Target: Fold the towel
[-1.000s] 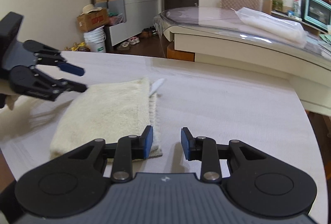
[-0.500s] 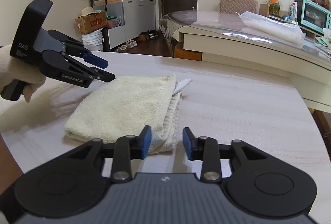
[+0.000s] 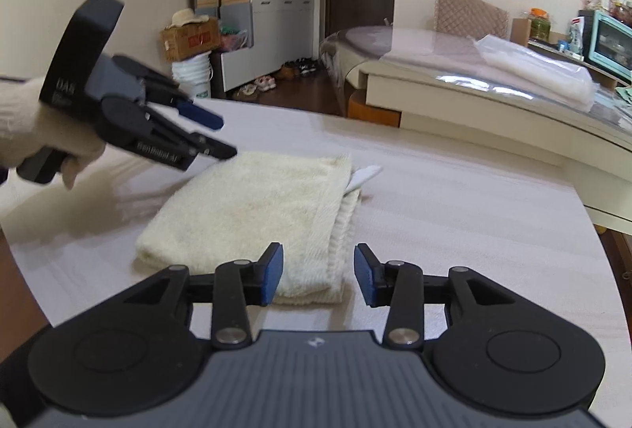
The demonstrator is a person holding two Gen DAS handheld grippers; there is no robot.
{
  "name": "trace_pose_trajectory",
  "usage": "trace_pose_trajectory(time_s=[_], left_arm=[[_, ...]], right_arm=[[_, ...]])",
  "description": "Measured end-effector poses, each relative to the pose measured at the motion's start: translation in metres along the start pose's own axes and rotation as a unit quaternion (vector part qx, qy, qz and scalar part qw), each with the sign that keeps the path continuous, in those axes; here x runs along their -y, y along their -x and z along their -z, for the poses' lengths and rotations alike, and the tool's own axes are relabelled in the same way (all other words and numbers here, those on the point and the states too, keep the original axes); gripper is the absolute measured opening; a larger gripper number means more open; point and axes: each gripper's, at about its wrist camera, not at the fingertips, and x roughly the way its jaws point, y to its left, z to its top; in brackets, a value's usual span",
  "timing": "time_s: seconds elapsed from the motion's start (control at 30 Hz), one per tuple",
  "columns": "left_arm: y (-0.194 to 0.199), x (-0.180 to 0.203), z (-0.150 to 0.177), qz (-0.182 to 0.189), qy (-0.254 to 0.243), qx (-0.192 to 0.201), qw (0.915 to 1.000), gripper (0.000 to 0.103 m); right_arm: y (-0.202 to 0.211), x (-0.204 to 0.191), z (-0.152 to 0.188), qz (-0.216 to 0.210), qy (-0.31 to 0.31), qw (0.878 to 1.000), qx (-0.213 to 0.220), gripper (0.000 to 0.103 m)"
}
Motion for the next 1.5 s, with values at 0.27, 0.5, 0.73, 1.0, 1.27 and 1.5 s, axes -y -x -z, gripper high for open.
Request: trace_pose_trajectory(time_s=[0.27,0.5,0.73,1.0,1.27,1.5], left_arm=[[0.028,-0.011,0.011,0.010,0.086,0.018,0.9961,0.051],[0.068,0.025,0.027,0.068,0.090,0.026,0.9932,0.052],[0.062,0.063,0.032,0.086,0.058,0.021,0.9943,0.054],[0.056,0.054,0.032,0.059,0.037,0.013,0.9975,0.060],[0.067,0.051,0.035,0.062,0.074,0.022,0.9951,0.057],[0.071,0.067,0.044,0.068,0.080,0.015,0.9944,0.057]], right_arm=[[0.010,0.006,-0.004,0.005,-0.006,1.000,0.015,0.046],[0.007,0.018,-0.011,0.019,0.011,1.000,0.013,0.047],[-0.006,0.014,-0.007,0.022,0.039,0.999,0.005,0.048],[0.003,0.006,-0.001,0.023,0.019,1.000,0.003,0.047],[0.011,0.010,-0.001,0.013,-0.013,1.000,0.014,0.048],[0.013,0.003,0.005,0.017,0.026,0.999,0.010,0.051]])
